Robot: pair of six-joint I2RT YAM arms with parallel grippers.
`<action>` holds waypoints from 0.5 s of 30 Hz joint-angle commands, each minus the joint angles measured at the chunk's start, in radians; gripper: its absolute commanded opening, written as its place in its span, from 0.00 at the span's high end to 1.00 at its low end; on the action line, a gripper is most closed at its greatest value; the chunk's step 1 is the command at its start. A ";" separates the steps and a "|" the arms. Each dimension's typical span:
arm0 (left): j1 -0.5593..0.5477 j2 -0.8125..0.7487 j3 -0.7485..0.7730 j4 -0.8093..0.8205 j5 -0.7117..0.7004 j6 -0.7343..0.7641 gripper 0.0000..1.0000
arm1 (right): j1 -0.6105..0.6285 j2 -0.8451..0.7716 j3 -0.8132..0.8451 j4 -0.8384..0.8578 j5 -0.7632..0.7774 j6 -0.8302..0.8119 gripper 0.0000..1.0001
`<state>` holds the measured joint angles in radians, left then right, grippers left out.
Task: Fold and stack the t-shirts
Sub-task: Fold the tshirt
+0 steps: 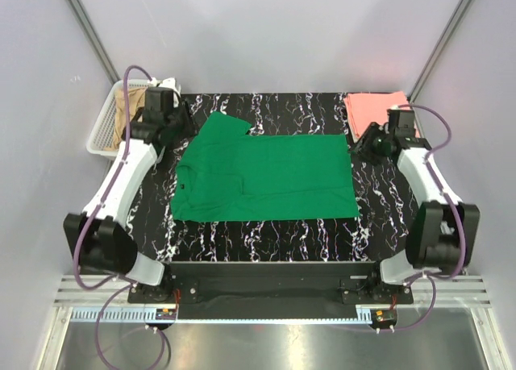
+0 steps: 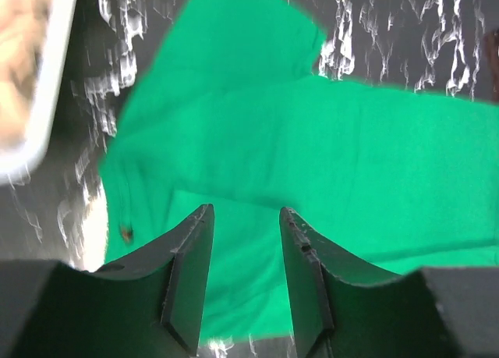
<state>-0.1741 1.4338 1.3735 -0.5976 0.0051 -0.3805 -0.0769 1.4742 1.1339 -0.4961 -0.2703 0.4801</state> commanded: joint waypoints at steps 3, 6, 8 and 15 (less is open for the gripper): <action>0.028 0.299 0.254 -0.034 0.030 0.176 0.55 | 0.023 0.188 0.197 0.086 -0.119 -0.172 0.51; 0.044 0.439 0.376 -0.044 0.033 0.193 0.55 | 0.023 0.279 0.294 0.097 -0.061 -0.219 0.51; 0.067 0.508 0.465 -0.042 0.076 0.195 0.54 | 0.026 0.356 0.363 0.097 -0.044 -0.257 0.50; 0.113 0.758 0.654 -0.048 0.157 0.213 0.54 | 0.045 0.569 0.552 0.085 -0.018 -0.411 0.60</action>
<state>-0.0792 2.1498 1.9343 -0.6514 0.0891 -0.1989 -0.0456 1.9873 1.6054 -0.4278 -0.3130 0.1734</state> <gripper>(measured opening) 0.460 0.427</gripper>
